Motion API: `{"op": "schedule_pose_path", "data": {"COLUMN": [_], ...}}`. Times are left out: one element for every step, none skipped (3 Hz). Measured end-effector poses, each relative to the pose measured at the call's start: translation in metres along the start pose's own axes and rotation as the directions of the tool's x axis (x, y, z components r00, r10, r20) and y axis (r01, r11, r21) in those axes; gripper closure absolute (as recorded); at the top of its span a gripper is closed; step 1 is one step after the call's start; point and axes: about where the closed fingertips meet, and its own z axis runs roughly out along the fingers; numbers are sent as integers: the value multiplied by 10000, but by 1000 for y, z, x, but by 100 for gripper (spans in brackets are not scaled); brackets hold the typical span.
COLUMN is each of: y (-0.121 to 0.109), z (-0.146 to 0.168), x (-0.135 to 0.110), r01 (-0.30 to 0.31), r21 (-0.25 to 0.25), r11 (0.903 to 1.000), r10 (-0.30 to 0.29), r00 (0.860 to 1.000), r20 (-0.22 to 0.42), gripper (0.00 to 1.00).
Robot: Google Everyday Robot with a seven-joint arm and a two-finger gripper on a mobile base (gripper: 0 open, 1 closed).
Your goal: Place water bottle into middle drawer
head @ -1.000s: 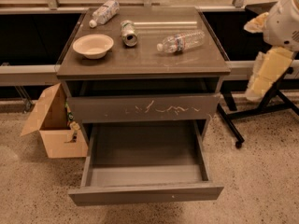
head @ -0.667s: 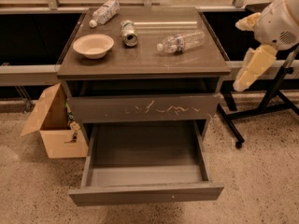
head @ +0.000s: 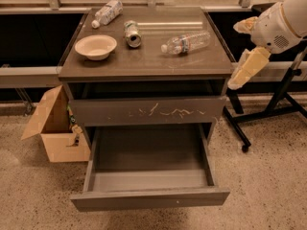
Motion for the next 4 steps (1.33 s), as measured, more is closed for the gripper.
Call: {"op": "schedule_pose_path", "data": {"y": [-14, -45, -79, -99], "z": [17, 33, 49, 64], "x": [-4, -12, -24, -32], "r01": [260, 521, 481, 250], "r21": [-78, 89, 656, 1047], "r11": [9996, 9986, 9967, 9942], "r10": [-257, -527, -578, -433], "r00": [9989, 9934, 9863, 9834], "r20": [388, 1018, 1548, 1763], "gripper": [0, 0, 0, 0]}}
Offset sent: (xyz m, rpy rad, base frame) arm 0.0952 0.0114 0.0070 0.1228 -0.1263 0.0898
